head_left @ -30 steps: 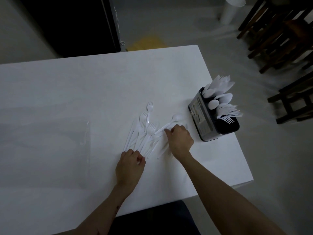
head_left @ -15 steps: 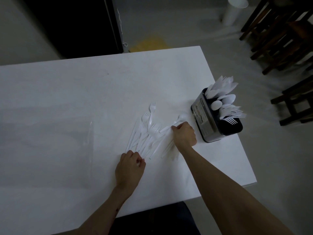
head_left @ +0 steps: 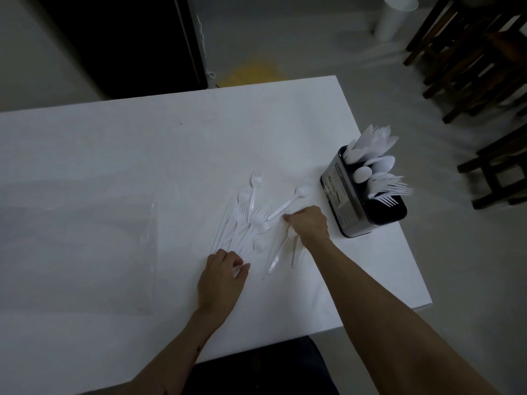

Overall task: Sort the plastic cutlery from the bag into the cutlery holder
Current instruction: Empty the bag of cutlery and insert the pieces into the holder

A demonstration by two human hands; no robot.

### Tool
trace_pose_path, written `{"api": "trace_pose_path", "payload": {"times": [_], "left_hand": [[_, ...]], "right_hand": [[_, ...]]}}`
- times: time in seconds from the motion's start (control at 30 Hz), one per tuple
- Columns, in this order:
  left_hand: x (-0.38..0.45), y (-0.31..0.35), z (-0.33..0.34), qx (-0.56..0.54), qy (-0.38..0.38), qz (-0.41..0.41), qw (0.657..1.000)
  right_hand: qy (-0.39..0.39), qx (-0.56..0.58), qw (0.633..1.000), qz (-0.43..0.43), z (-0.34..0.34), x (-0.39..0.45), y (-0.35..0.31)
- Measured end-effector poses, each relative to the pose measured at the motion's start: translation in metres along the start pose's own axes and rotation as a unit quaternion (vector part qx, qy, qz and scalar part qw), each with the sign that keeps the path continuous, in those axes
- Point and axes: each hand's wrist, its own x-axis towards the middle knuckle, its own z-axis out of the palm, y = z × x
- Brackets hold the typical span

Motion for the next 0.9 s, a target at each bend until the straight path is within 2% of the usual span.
{"api": "trace_pose_path", "payload": {"times": [0.13,0.23,0.3,0.33,0.37,0.43,0.47,0.5,0.57,0.6,0.63,0.67,0.77,0.9], "left_hand": [[0.004,0.019,-0.002,-0.067,0.010,0.016,0.998],[0.011,0.036,-0.007,-0.147,-0.061,-0.012,0.987],[0.015,0.044,-0.009,-0.203,-0.111,-0.046,0.972],[0.016,0.045,-0.009,-0.209,-0.108,-0.057,0.970],[0.016,0.044,-0.011,-0.206,-0.087,-0.073,0.972],[0.016,0.037,-0.015,-0.199,-0.019,-0.135,0.971],[0.015,0.031,-0.018,-0.202,0.012,-0.168,0.965],[0.014,0.023,-0.021,-0.204,0.035,-0.192,0.959],[0.011,0.007,-0.027,-0.189,0.052,-0.204,0.959],[0.010,0.001,-0.029,-0.179,0.052,-0.201,0.962],[0.009,-0.005,-0.030,-0.172,0.053,-0.198,0.964],[0.008,-0.009,-0.030,-0.169,0.052,-0.197,0.964],[0.007,-0.011,-0.029,-0.182,0.046,-0.201,0.961],[0.006,-0.003,-0.026,-0.211,0.028,-0.191,0.958]], "right_hand": [[-0.046,0.119,0.992,-0.002,-0.018,-0.002,-0.003],[-0.098,0.188,0.977,0.003,-0.028,-0.012,-0.010],[-0.130,0.215,0.968,-0.026,-0.023,-0.024,-0.017],[-0.133,0.218,0.966,-0.046,-0.016,-0.030,-0.019],[-0.114,0.202,0.970,-0.074,-0.007,-0.036,-0.020],[-0.009,0.091,0.978,-0.188,0.014,-0.044,-0.014],[0.034,0.010,0.961,-0.274,0.024,-0.048,-0.007],[0.053,-0.071,0.927,-0.366,0.034,-0.051,0.002],[0.042,-0.212,0.825,-0.522,0.052,-0.054,0.022],[0.042,-0.263,0.773,-0.575,0.060,-0.054,0.032],[0.043,-0.296,0.740,-0.603,0.067,-0.053,0.041],[0.042,-0.308,0.729,-0.610,0.070,-0.052,0.049],[0.039,-0.321,0.729,-0.603,0.070,-0.048,0.067],[0.008,-0.367,0.697,-0.616,0.049,-0.038,0.083]]}}
